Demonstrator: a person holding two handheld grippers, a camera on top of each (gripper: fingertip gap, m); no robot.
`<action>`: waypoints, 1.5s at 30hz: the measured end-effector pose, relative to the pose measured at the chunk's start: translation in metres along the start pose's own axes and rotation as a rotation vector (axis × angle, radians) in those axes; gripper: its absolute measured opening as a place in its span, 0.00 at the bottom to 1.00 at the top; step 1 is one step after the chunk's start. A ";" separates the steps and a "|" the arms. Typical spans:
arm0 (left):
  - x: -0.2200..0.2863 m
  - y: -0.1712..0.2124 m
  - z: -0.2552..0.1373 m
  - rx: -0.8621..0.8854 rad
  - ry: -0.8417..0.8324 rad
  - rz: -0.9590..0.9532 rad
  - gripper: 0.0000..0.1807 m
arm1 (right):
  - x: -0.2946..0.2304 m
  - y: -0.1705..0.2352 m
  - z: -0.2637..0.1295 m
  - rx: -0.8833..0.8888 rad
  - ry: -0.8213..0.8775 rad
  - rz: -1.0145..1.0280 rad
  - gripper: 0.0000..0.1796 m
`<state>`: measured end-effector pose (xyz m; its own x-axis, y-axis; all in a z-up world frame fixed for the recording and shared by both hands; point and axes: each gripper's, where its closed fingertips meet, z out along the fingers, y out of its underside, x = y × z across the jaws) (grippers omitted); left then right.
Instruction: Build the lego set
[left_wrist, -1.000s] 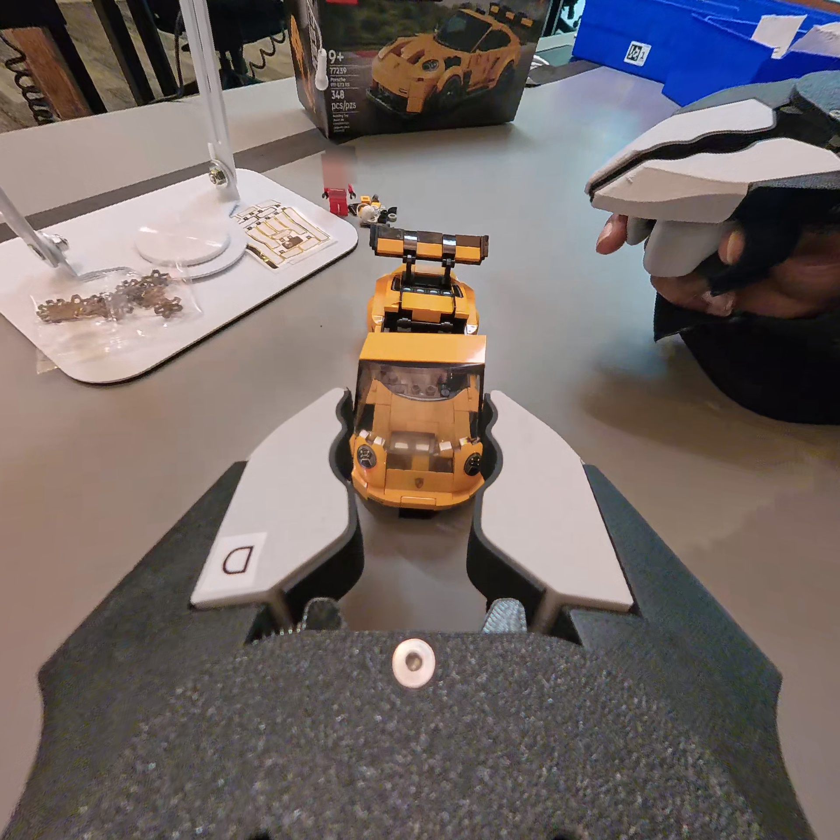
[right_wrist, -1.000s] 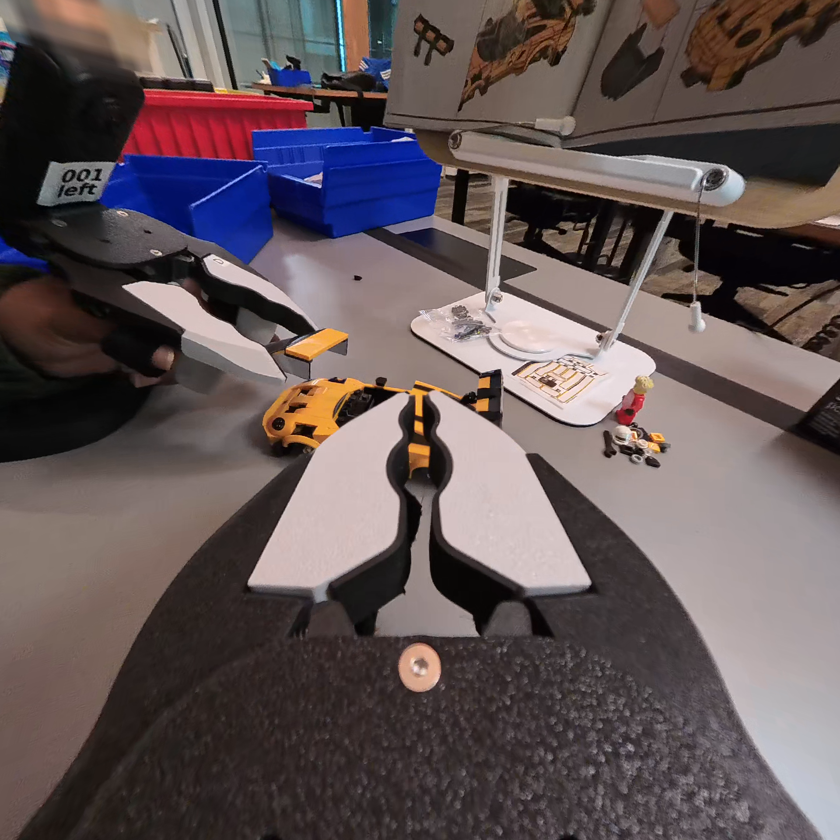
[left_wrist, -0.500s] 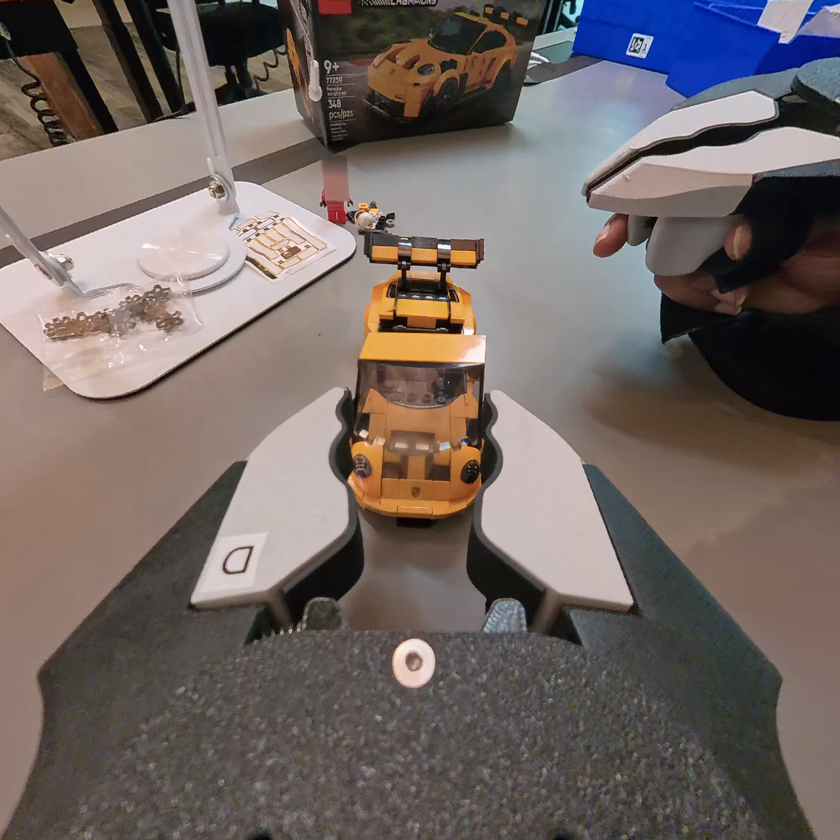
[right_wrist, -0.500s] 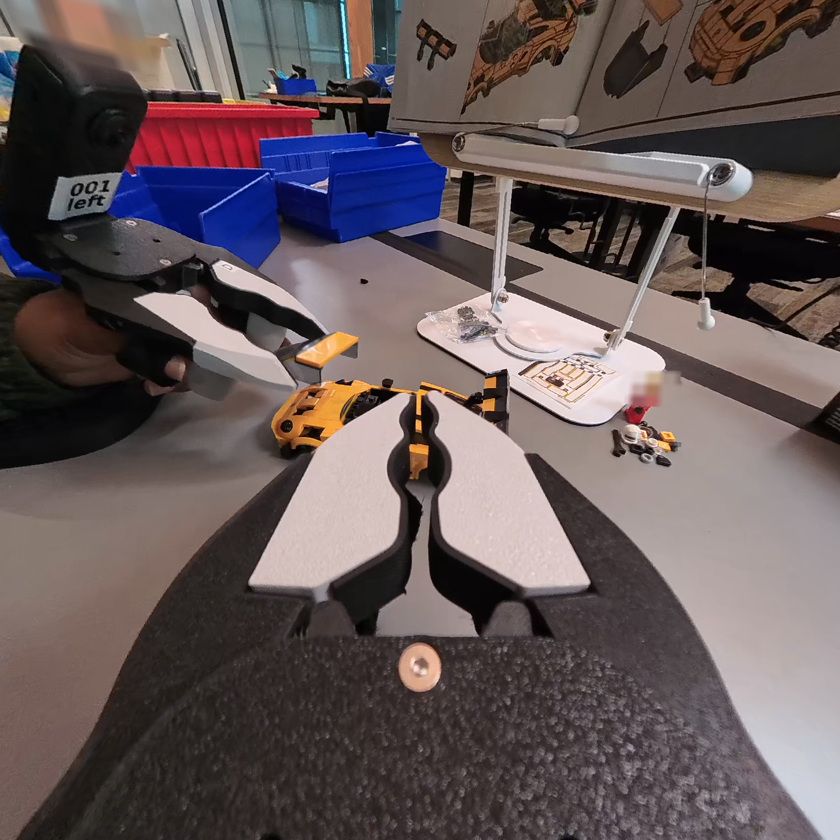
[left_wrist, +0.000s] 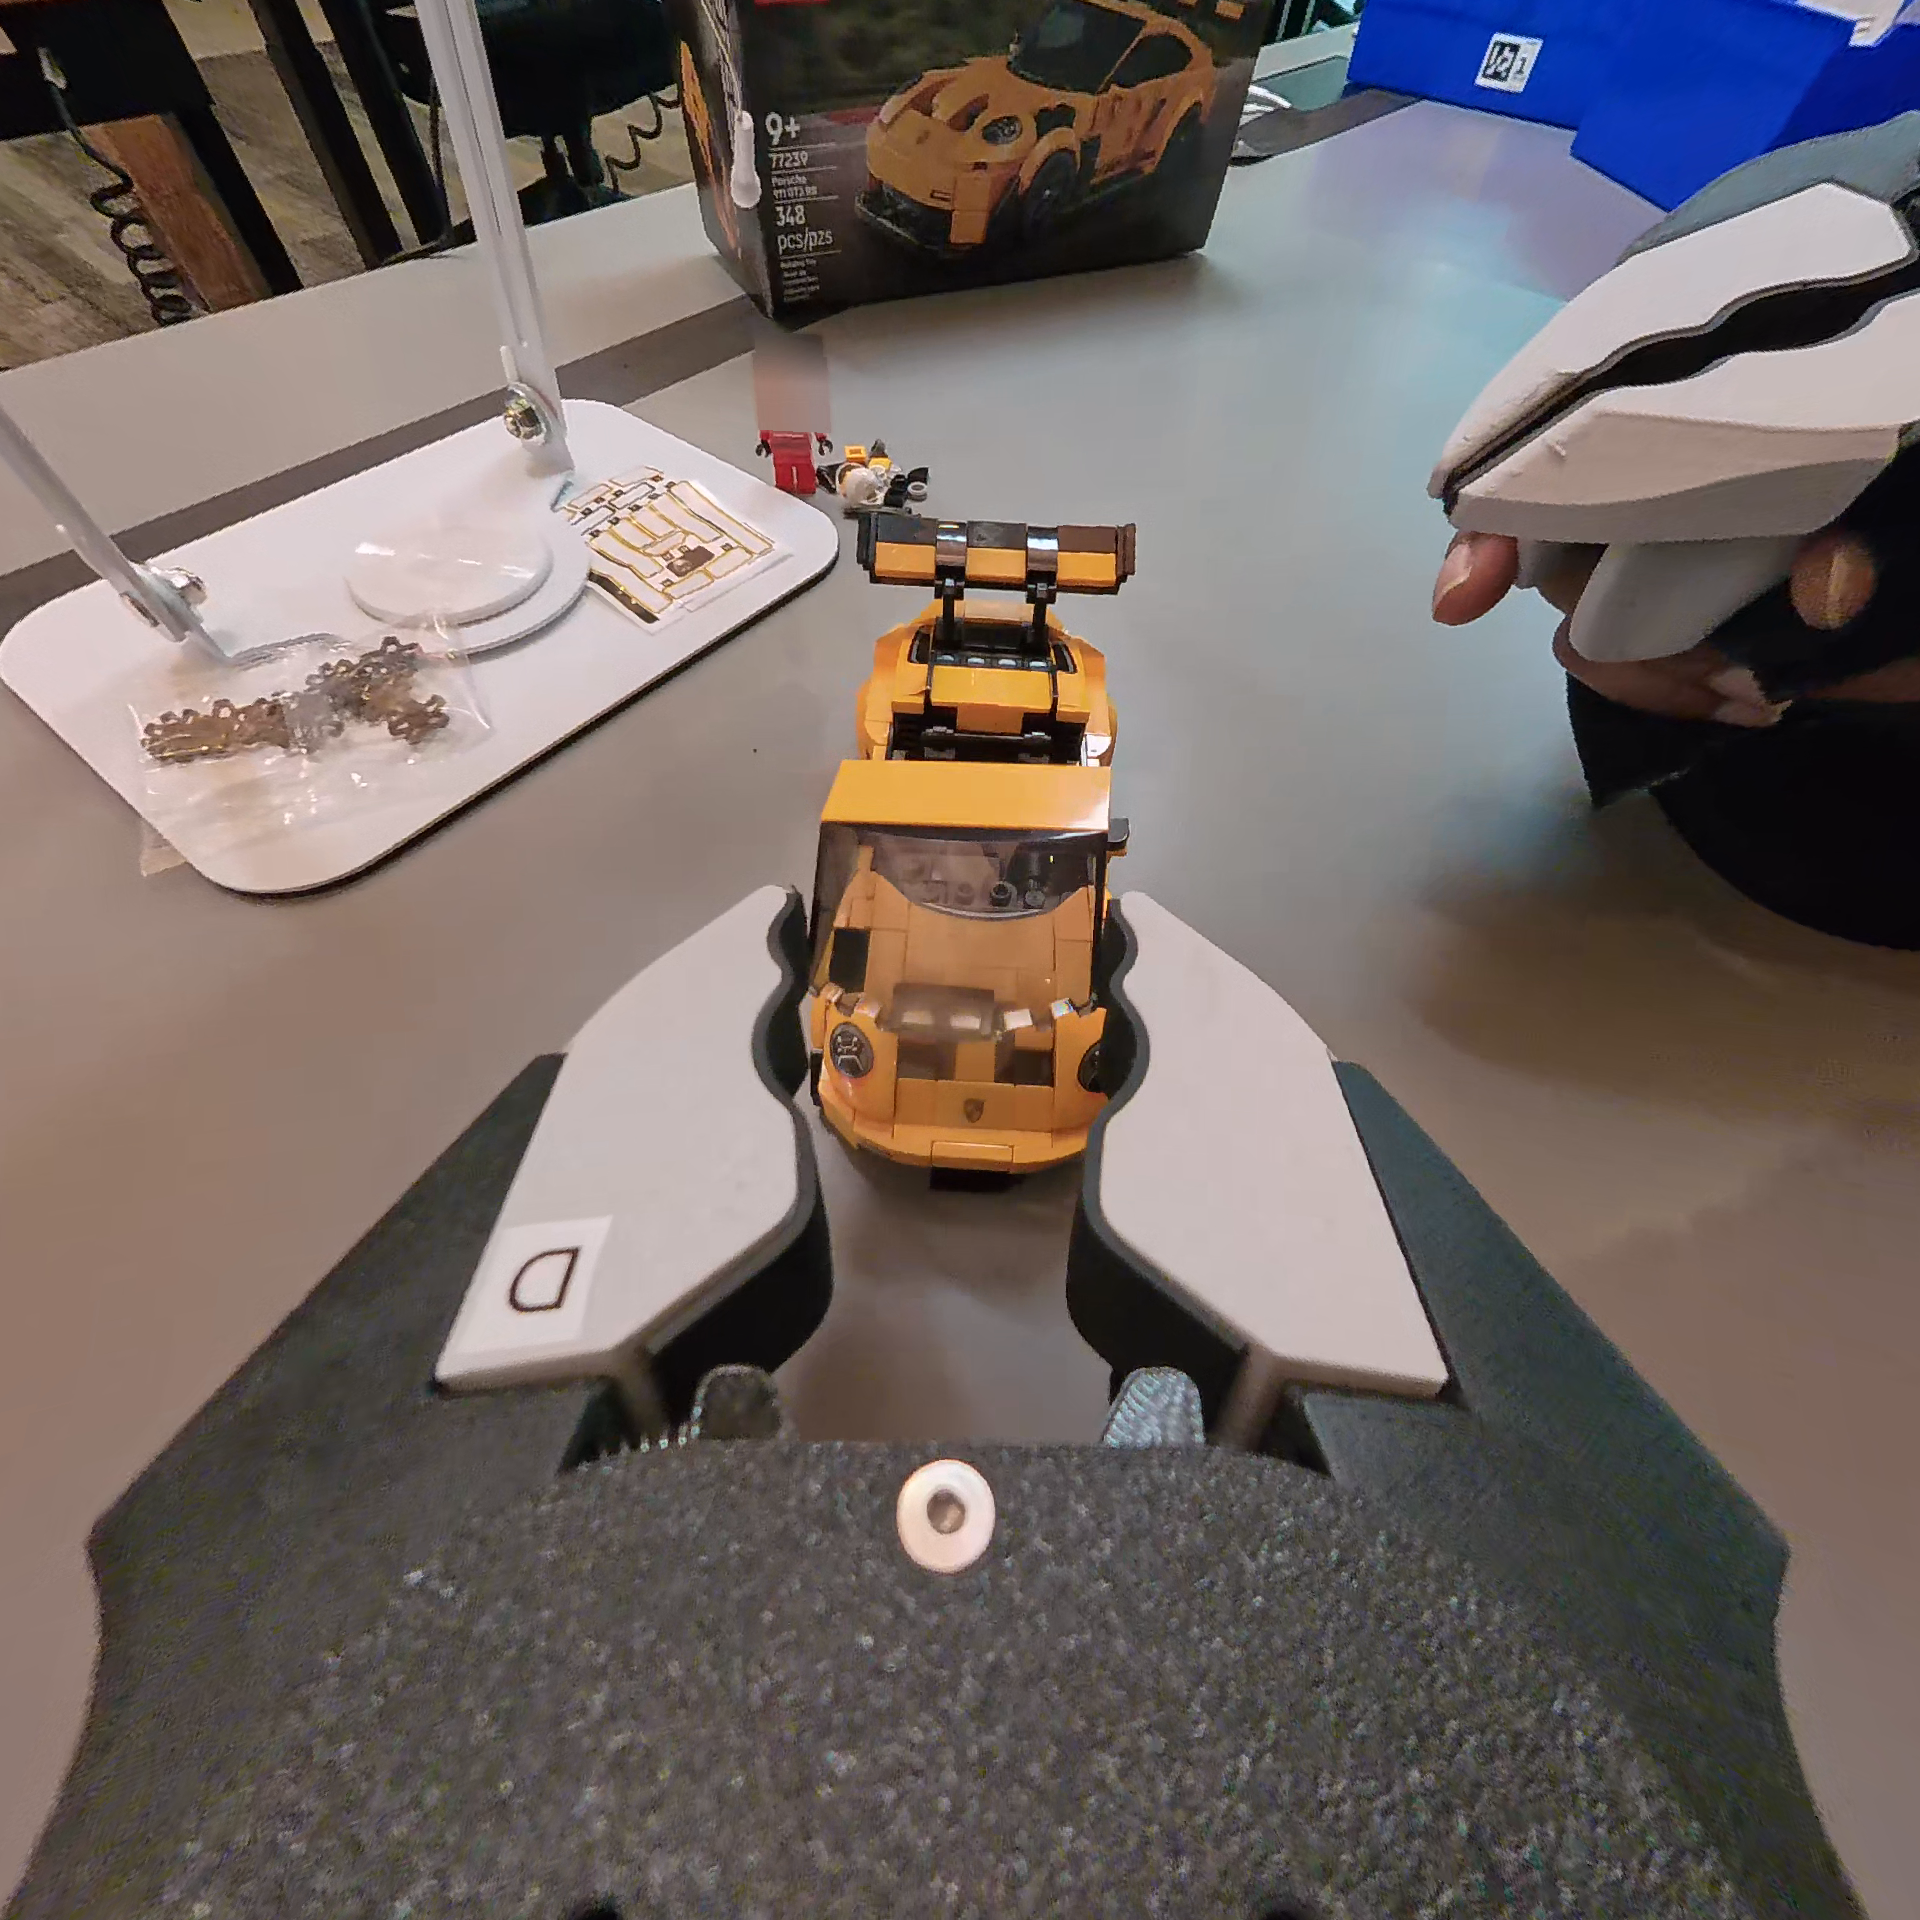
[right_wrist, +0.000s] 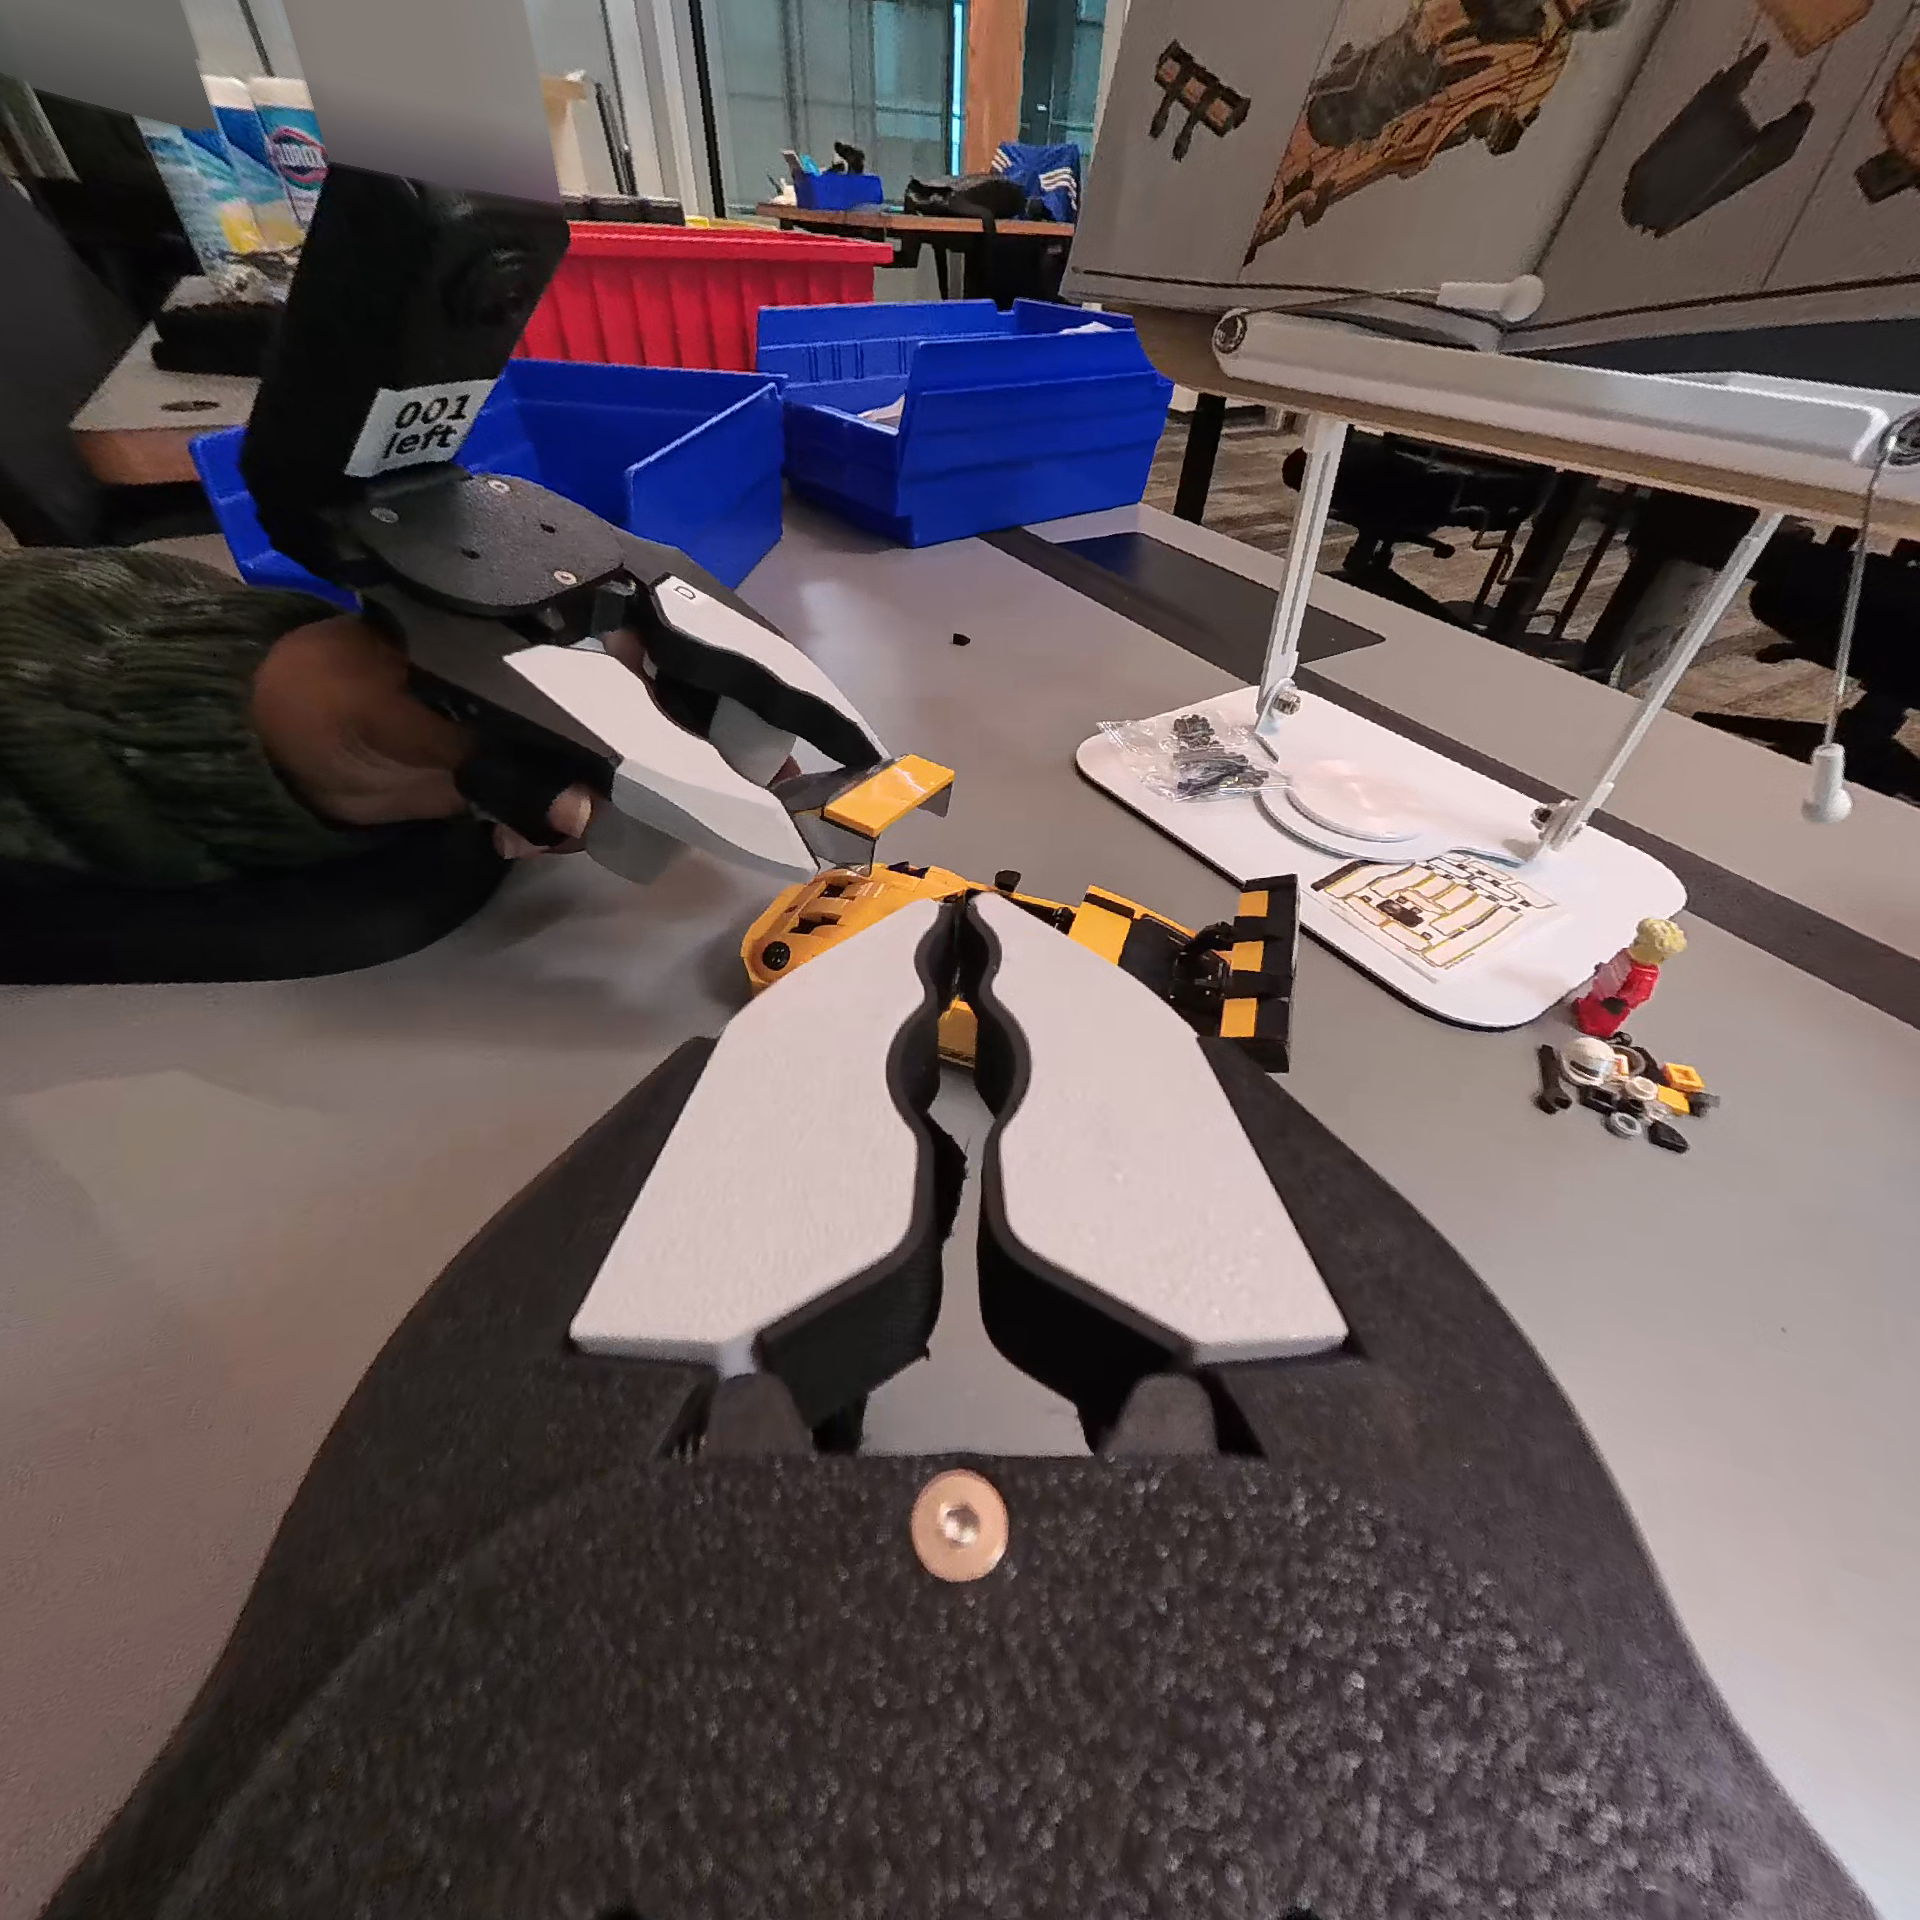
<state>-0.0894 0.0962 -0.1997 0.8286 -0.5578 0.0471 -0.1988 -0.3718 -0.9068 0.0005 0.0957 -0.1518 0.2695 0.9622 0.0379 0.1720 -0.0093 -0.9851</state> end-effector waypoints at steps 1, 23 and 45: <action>0.000 0.000 0.000 -0.002 -0.001 0.001 0.29 | 0.000 0.000 0.000 0.001 -0.001 0.002 0.00; -0.011 -0.004 0.018 -0.137 -0.061 0.061 0.29 | -0.001 0.003 0.002 -0.011 -0.016 0.032 0.00; 0.003 0.002 0.050 -0.232 -0.009 0.038 0.30 | 0.007 -0.003 -0.006 0.015 -0.022 0.083 0.00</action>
<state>-0.0612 0.1308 -0.2220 0.8225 -0.5687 0.0102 -0.3440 -0.5118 -0.7872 0.0074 0.1004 -0.1476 0.2610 0.9642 -0.0475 0.1354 -0.0853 -0.9871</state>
